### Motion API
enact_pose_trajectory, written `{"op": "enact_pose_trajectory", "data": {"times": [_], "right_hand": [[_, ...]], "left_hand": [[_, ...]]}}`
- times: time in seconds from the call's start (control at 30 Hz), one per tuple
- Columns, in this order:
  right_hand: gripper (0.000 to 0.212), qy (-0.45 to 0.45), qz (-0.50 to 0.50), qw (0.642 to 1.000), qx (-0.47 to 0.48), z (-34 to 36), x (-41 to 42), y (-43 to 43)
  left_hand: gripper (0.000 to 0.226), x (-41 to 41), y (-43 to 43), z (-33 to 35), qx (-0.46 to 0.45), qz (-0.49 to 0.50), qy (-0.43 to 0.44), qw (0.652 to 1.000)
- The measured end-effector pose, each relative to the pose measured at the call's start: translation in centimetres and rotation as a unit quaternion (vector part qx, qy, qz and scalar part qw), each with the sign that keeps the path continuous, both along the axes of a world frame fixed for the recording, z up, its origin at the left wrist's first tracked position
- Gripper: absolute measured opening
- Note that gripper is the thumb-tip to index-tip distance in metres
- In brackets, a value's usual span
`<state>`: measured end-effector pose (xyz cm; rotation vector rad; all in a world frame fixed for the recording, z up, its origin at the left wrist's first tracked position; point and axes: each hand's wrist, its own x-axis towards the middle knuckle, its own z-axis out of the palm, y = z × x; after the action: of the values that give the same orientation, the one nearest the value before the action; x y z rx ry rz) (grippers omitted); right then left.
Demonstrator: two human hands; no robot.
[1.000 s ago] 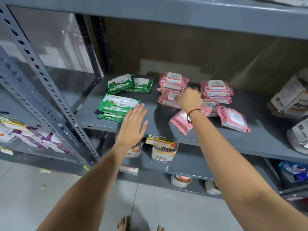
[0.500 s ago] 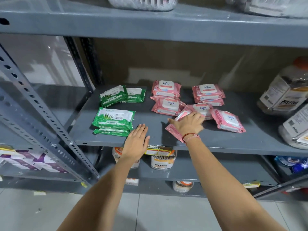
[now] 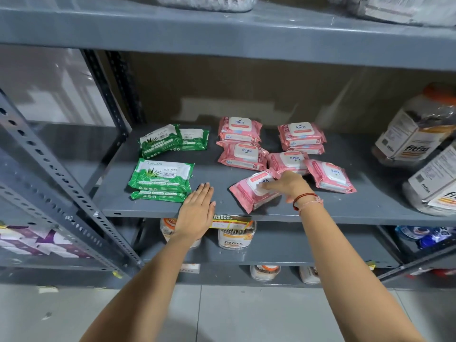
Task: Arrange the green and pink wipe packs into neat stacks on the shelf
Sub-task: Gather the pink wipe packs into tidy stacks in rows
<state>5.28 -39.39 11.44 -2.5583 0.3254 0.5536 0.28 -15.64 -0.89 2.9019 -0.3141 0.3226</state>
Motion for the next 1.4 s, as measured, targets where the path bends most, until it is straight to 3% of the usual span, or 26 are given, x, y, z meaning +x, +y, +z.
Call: {"op": "enact_pose_trajectory", "data": {"times": [0.07,0.1,0.2,0.27,0.33,0.43,0.6,0.67,0.77,0.8,0.87,0.97,1.03,1.1,1.23,1.4], "right_hand": [[0.056,-0.045,0.017,0.997,-0.061,-0.1,-0.3,-0.1],[0.065,-0.06,0.049,0.994,-0.079,-0.1,-0.3,0.2],[0.096,-0.059,0.248,0.961,-0.11,-0.2,0.2,1.2],[0.096,-0.055,0.342,0.929,-0.133,-0.5,0.7,1.7],[0.093,-0.061,0.375,0.915,-0.138,-0.8,1.3,2.0],[0.089,-0.106,0.364,0.915,-0.139,-1.2,1.4,2.4],[0.083,-0.186,0.216,0.929,-0.238,-2.0,0.4,5.1],[0.09,-0.173,0.114,0.955,-0.21,-2.3,-0.3,6.1],[0.097,-0.12,-0.002,0.99,-0.08,-2.0,0.0,5.5],[0.097,-0.111,0.007,0.993,-0.051,-1.4,0.4,4.7],[0.095,-0.089,0.14,0.985,-0.049,0.5,1.4,3.0],[0.097,-0.016,0.397,0.915,-0.067,2.1,2.1,2.3],[0.099,0.021,0.455,0.887,-0.072,1.2,2.1,3.0],[0.095,-0.007,0.467,0.88,-0.087,-0.1,2.1,3.4],[0.083,-0.125,0.391,0.908,-0.088,-1.9,2.2,2.8],[0.083,-0.17,0.313,0.921,-0.154,-3.0,1.9,3.5]], "left_hand": [[0.049,-0.1,0.0,0.1,0.001,0.001,0.005,1.0],[0.049,-0.1,0.0,0.1,0.0,0.001,0.008,1.0],[0.049,-0.1,0.0,0.2,0.0,0.0,0.011,1.0],[0.049,-0.2,-0.1,0.3,0.003,0.0,0.012,1.0],[0.049,-0.2,-0.1,0.3,0.003,0.001,0.014,1.0],[0.049,-0.2,0.0,0.3,0.0,0.0,0.014,1.0],[0.052,-0.2,-0.2,0.4,0.003,0.005,0.011,1.0],[0.054,-0.3,-0.3,0.5,0.0,0.007,0.009,1.0],[0.054,-0.5,-0.2,0.5,0.0,0.008,0.011,1.0],[0.054,-0.5,-0.2,0.5,0.001,0.009,0.012,1.0],[0.055,-0.5,-0.3,0.8,0.004,0.009,0.008,1.0],[0.053,-0.6,-0.5,1.1,-0.004,0.013,0.006,1.0],[0.05,-0.8,-0.5,1.2,-0.004,0.014,0.004,1.0],[0.052,-0.9,-0.6,1.4,-0.003,0.014,0.008,1.0],[0.054,-0.8,-0.6,1.5,-0.002,0.016,0.016,1.0],[0.056,-0.9,-0.7,1.6,-0.005,0.011,0.017,1.0]]}}
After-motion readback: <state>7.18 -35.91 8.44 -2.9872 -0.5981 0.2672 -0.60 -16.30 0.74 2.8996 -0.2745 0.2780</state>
